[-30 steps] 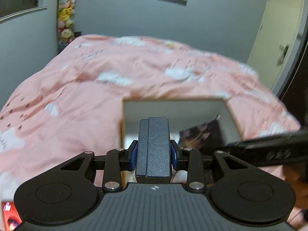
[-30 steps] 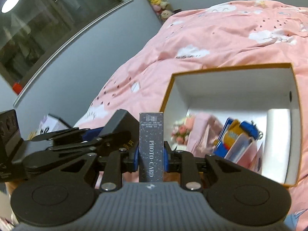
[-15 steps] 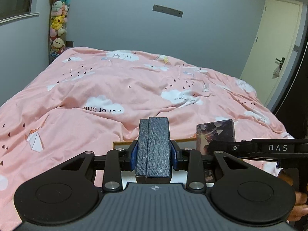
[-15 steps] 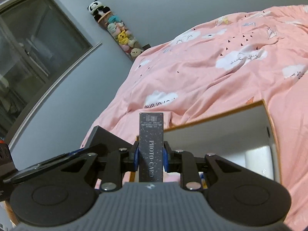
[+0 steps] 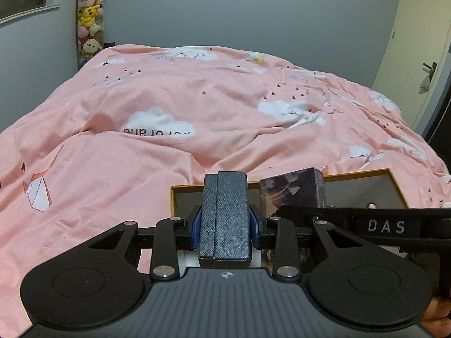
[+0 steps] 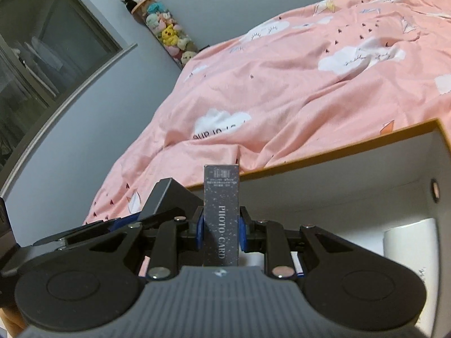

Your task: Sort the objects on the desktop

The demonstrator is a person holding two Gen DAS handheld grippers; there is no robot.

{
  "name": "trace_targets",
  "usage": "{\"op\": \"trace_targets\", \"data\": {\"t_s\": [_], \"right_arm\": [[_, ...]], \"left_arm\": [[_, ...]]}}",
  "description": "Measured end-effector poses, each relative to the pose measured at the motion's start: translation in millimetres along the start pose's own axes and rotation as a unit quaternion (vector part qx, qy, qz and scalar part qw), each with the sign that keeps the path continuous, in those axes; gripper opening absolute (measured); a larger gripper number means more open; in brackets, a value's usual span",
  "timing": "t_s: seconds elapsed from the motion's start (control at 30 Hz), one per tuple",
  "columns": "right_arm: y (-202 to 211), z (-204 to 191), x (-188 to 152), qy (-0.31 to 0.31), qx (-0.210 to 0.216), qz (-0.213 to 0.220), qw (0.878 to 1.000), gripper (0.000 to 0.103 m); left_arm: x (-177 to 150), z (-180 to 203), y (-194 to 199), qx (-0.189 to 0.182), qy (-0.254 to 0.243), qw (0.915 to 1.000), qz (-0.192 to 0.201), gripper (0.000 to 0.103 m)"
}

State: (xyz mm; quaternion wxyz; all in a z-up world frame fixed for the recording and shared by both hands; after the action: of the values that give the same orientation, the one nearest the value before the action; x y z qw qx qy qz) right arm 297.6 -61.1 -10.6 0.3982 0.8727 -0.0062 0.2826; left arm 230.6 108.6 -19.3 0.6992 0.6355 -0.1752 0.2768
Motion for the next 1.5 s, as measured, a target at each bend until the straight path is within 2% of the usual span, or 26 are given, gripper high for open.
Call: {"op": "trace_targets", "data": {"t_s": [0.13,0.23,0.33,0.47,0.53,0.67,0.93,1.07,1.17,1.3,1.4,1.5], "right_arm": [[-16.3,-4.7,2.6,0.039,-0.008,-0.003,0.999,0.025],[-24.2,-4.8,9.0,0.072,-0.004,-0.016,0.997,0.025],[-32.0,-0.6,13.3,0.079,-0.006,-0.032,0.996,0.025],[-48.5,10.2,15.3,0.042,-0.019,-0.057,0.997,0.026],[-56.2,19.5,16.9,0.005,-0.013,-0.076,0.997,0.026],[-66.8,24.1,19.0,-0.031,-0.021,-0.098,0.994,0.026],[-75.2,26.4,14.2,-0.061,-0.021,-0.124,0.99,0.033],[-71.9,15.9,13.8,-0.03,-0.023,-0.131,0.991,0.033],[-70.6,15.2,11.4,-0.025,-0.026,-0.133,0.99,0.035],[-71.3,16.2,13.1,-0.029,-0.034,-0.144,0.989,0.038],[-65.8,14.5,18.7,-0.03,-0.02,-0.137,0.99,0.038],[-65.1,7.2,17.5,-0.007,-0.033,-0.138,0.99,0.039]], "left_arm": [[1.7,-9.8,-11.7,0.007,0.018,0.9997,-0.012,0.038],[3.8,-17.4,-20.7,-0.007,0.035,0.999,-0.028,0.038],[1.7,-19.6,-26.3,-0.011,0.037,0.9987,-0.034,0.038],[-1.0,-19.2,-30.5,-0.002,0.042,0.9987,-0.028,0.038],[-0.1,-17.3,-32.4,0.004,0.026,0.9993,-0.026,0.038],[-3.9,-11.0,-33.8,0.021,-0.001,0.9996,-0.02,0.038],[-5.0,-1.9,-32.2,0.056,-0.019,0.9965,-0.058,0.04],[-12.9,0.5,-30.2,0.055,-0.036,0.9966,-0.051,0.04],[-19.8,-0.6,-28.5,0.045,-0.045,0.9975,-0.032,0.043],[-22.1,-1.3,-21.9,0.027,-0.04,0.9984,-0.028,0.05],[-19.5,-5.7,-11.4,0.018,-0.023,0.9992,-0.028,0.049],[-24.8,-16.8,7.0,0.008,0.004,1.0,-0.001,0.047]]}}
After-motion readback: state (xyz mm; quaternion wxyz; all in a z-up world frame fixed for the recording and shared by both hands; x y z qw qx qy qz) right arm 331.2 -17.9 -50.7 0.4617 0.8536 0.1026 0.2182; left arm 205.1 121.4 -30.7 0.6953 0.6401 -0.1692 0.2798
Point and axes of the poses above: each gripper's, at about its wrist camera, not at the fingertips, and y roughly against the way its jaws point, z to its right, x to its top, the point moved 1 cm from there along -y, roughly the way its jaws point, and after that the axes turned 10 degrees about -z, right-handed, at the moved point
